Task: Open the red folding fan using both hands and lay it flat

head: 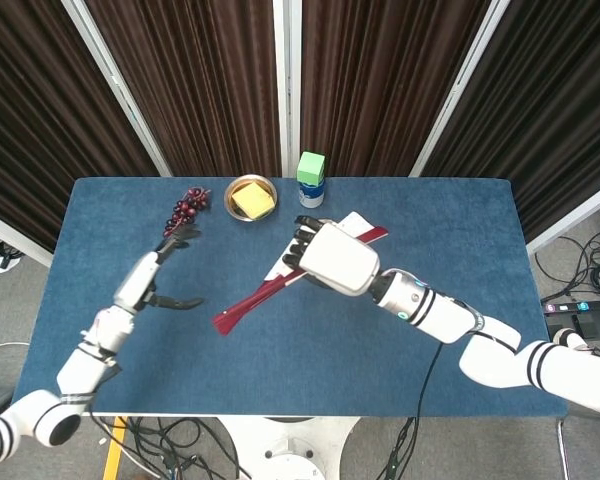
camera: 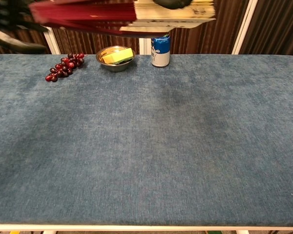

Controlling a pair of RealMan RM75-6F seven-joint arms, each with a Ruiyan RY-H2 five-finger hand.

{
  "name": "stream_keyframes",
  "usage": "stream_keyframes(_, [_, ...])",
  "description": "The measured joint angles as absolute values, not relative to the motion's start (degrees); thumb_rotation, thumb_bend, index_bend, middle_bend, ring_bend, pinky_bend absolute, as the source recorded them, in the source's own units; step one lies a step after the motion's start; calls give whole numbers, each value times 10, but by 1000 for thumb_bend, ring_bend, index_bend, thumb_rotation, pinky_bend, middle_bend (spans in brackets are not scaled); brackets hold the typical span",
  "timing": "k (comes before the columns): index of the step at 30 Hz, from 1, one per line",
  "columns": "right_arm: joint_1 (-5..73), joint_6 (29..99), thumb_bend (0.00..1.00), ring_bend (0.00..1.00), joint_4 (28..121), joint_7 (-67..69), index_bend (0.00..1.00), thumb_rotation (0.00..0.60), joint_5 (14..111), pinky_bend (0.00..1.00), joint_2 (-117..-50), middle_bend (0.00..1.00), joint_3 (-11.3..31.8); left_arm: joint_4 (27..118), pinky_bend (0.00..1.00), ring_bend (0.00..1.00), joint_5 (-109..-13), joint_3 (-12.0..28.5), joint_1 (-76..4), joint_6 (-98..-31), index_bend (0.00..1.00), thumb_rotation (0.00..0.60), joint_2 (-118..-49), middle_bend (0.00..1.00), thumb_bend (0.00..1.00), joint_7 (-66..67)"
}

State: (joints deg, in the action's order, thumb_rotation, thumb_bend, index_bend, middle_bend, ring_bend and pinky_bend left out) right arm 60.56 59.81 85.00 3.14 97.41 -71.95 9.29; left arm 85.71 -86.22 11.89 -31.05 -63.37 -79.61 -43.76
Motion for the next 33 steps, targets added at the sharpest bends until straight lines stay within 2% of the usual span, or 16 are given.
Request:
stream_keyframes(7, [620, 583, 1000, 416, 854, 26, 874, 600, 953, 262, -750, 650, 110, 846, 257, 143, -827, 126, -348, -598, 289, 600, -861, 265, 0, -437])
stream_keyframes(16, [634, 565, 1000, 415, 846, 22, 874, 600, 924, 257, -790, 650, 123, 828, 271, 144, -770, 154, -366, -596, 308, 600, -925, 281, 0, -419])
stream_keyframes(24, [639, 557, 1000, 410, 841, 2, 874, 600, 904, 224, -810, 650, 131, 803, 324, 225, -735, 172, -371, -607, 424, 600, -970, 388, 13, -398])
stream_keyframes(29, [640, 554, 1000, 407, 839, -11, 875, 600, 894, 221, -820, 650, 133, 781, 348, 271, -724, 182, -373, -614, 499, 600, -995, 448, 72, -400])
stream_keyframes(33, [640, 554, 1000, 405, 838, -17, 875, 600, 890, 217, -827, 650, 134, 764, 393, 362, -720, 190, -372, -630, 607, 600, -1015, 537, 148, -400])
